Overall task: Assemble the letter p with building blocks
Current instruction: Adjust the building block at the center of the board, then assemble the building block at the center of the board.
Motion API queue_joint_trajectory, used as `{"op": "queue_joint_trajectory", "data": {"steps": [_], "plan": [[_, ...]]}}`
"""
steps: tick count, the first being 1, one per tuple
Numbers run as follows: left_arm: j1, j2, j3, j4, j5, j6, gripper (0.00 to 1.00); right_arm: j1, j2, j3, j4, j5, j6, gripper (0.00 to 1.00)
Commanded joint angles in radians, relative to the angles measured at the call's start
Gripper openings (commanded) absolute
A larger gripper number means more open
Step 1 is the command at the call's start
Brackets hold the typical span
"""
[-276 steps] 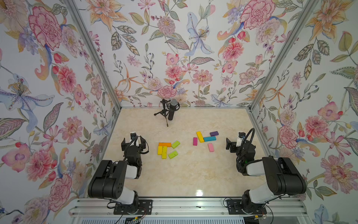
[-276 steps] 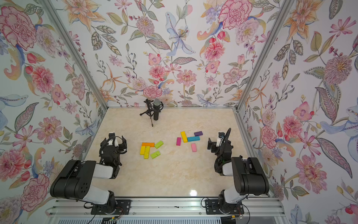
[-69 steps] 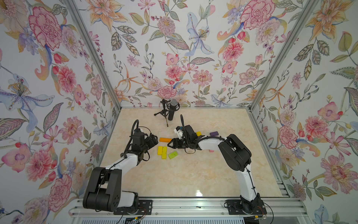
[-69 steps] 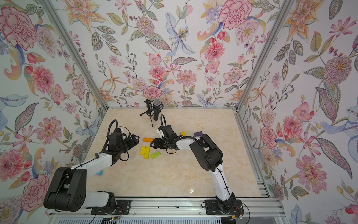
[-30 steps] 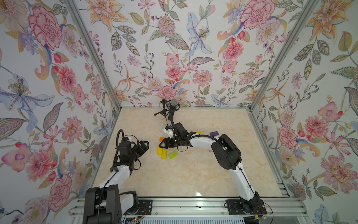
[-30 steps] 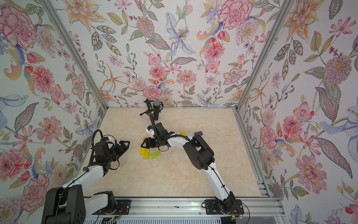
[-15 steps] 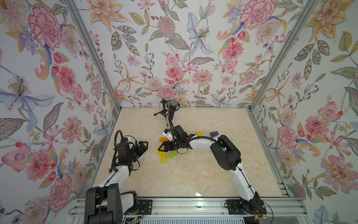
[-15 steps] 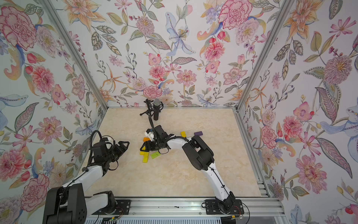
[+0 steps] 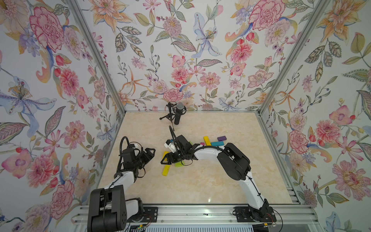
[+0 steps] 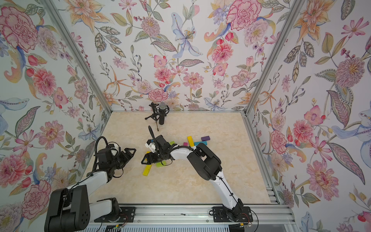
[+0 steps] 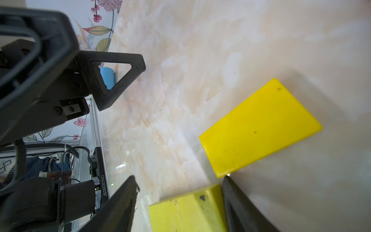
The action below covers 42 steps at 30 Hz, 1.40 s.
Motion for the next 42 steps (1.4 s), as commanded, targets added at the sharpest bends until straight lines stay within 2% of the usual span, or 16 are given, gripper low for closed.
{"op": "queue_joint_trajectory", "data": {"steps": [1, 4, 7, 9, 11, 13, 16, 18, 23, 35, 42], "plan": [[0.008, 0.032, -0.013, 0.040, 0.044, 0.008, 0.86, -0.019, -0.016, -0.035, -0.086, 0.066, 0.019, 0.67], [0.006, 0.070, 0.016, 0.013, 0.056, 0.053, 0.81, -0.037, -0.040, -0.043, -0.087, 0.108, 0.023, 0.63], [0.004, 0.108, 0.044, -0.005, 0.071, 0.080, 0.73, -0.050, -0.040, -0.040, -0.089, 0.118, 0.036, 0.42], [-0.005, 0.127, 0.052, 0.006, 0.072, 0.085, 0.63, -0.056, -0.032, -0.034, -0.091, 0.116, 0.047, 0.29], [-0.017, 0.155, 0.069, 0.005, 0.069, 0.093, 0.50, -0.060, -0.021, -0.026, -0.091, 0.117, 0.050, 0.26], [-0.034, 0.194, 0.090, 0.010, 0.073, 0.099, 0.31, -0.061, -0.011, -0.017, -0.096, 0.122, 0.052, 0.18], [-0.055, 0.252, 0.120, 0.015, 0.074, 0.109, 0.23, -0.061, 0.002, 0.000, -0.098, 0.121, 0.055, 0.09], [-0.062, 0.287, 0.139, 0.016, 0.077, 0.117, 0.19, -0.061, 0.010, 0.011, -0.101, 0.122, 0.057, 0.07], [-0.069, 0.373, 0.164, 0.017, 0.078, 0.134, 0.01, -0.061, 0.033, 0.050, -0.109, 0.113, 0.059, 0.00], [-0.175, 0.414, 0.211, 0.005, 0.042, 0.132, 0.00, -0.066, 0.081, 0.121, -0.139, 0.103, 0.058, 0.00], [-0.183, 0.454, 0.210, 0.031, 0.045, 0.129, 0.00, -0.073, 0.125, 0.196, -0.170, 0.075, 0.054, 0.00]]}}
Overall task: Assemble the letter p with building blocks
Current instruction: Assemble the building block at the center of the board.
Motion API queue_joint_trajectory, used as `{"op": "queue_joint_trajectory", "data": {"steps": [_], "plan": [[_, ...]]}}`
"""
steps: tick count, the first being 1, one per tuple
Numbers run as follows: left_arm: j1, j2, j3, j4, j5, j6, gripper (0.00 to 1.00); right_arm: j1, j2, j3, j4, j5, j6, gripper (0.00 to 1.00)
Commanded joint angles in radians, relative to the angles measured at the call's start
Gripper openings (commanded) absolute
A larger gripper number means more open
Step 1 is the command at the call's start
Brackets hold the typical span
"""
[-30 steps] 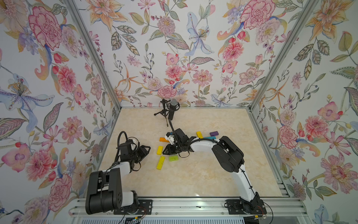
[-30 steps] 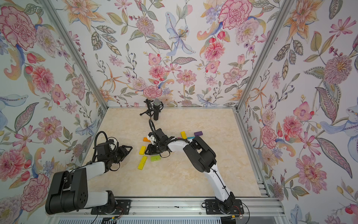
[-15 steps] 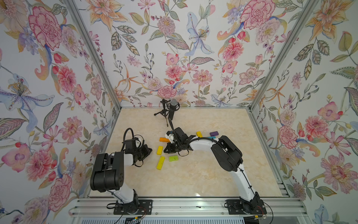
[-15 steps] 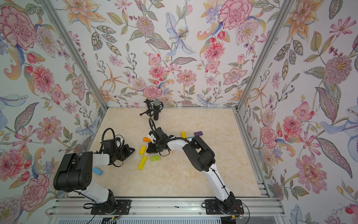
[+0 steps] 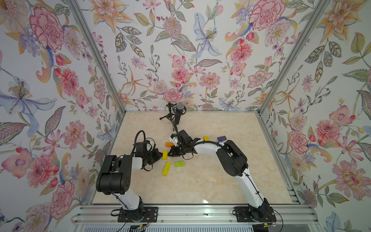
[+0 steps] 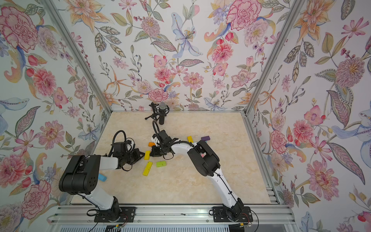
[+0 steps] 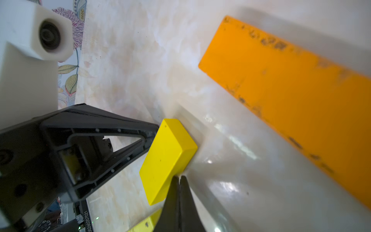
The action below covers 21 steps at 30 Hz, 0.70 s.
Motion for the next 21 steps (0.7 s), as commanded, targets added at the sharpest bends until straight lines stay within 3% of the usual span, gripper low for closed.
{"op": "queue_joint_trajectory", "data": {"steps": [1, 21], "plan": [[-0.009, 0.037, 0.014, 0.005, 0.000, 0.017, 0.00, -0.006, 0.032, 0.028, -0.031, -0.018, 0.001, 0.00], [-0.010, 0.111, 0.082, 0.000, 0.013, 0.019, 0.00, -0.033, 0.081, 0.117, -0.073, -0.022, 0.012, 0.00]]}}
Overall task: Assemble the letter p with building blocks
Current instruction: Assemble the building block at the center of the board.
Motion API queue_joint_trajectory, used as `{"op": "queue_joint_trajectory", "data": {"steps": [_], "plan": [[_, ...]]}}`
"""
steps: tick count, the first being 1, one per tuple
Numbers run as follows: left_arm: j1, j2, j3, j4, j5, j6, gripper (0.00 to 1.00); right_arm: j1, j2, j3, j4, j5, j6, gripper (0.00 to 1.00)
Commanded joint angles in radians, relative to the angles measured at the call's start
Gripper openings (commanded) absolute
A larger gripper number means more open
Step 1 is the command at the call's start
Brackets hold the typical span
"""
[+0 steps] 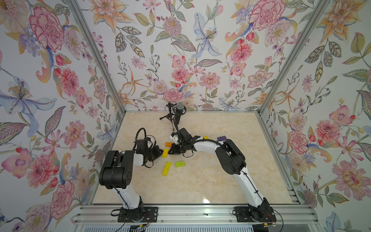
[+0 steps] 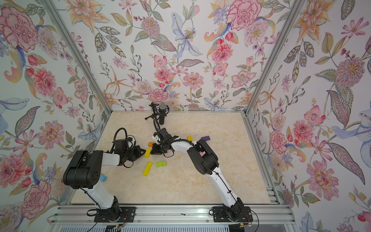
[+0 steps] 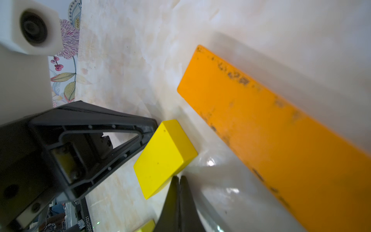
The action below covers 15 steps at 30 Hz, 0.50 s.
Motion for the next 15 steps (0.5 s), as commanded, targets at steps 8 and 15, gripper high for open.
{"op": "queue_joint_trajectory", "data": {"steps": [8, 15], "plan": [[-0.008, 0.053, 0.035, -0.044, 0.005, 0.022, 0.00, -0.017, 0.049, 0.064, -0.034, 0.000, 0.011, 0.00], [-0.009, 0.068, 0.056, -0.053, 0.005, 0.025, 0.00, -0.019, 0.052, 0.064, -0.037, -0.002, 0.012, 0.00]]}}
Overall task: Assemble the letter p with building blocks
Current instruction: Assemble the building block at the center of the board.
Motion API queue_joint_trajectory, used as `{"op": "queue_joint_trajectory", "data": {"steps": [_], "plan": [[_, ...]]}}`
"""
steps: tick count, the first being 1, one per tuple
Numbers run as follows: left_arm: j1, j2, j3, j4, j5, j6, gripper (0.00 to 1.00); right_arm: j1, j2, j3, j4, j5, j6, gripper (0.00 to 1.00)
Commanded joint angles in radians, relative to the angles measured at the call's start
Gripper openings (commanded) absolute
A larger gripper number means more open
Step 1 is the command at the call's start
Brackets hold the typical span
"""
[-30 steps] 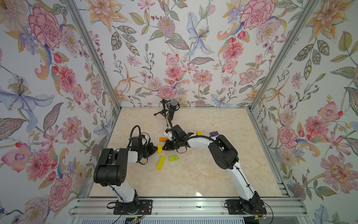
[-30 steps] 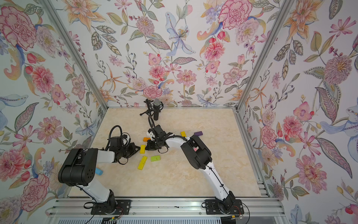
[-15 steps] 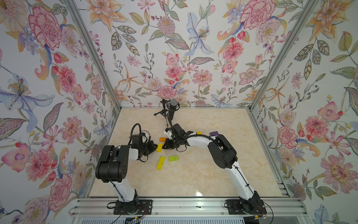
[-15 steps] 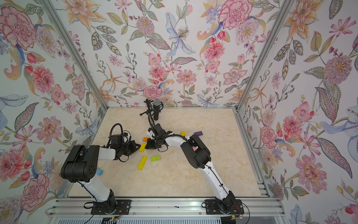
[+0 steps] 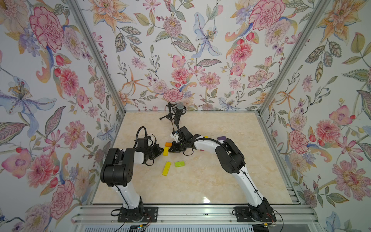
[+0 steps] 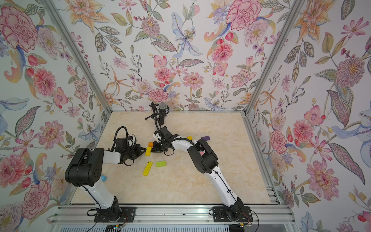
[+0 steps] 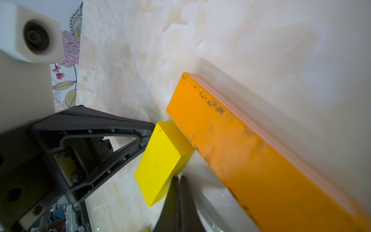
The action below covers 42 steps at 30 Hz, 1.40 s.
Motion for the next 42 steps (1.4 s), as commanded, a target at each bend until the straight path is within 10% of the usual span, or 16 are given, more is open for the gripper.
{"op": "queue_joint_trajectory", "data": {"steps": [1, 33, 38, 42], "plan": [[-0.009, 0.032, 0.016, -0.052, 0.001, 0.025, 0.00, -0.003, 0.028, 0.021, -0.023, 0.000, 0.012, 0.00], [-0.008, 0.052, 0.052, -0.084, -0.010, 0.022, 0.00, -0.023, 0.032, 0.027, -0.030, 0.004, 0.018, 0.03], [-0.008, 0.026, 0.072, -0.150, -0.057, 0.050, 0.37, -0.025, -0.010, -0.021, -0.028, 0.040, 0.004, 0.04], [0.002, -0.042, 0.057, -0.185, -0.111, 0.054, 0.48, -0.024, -0.046, -0.060, -0.028, 0.049, -0.006, 0.04]]}}
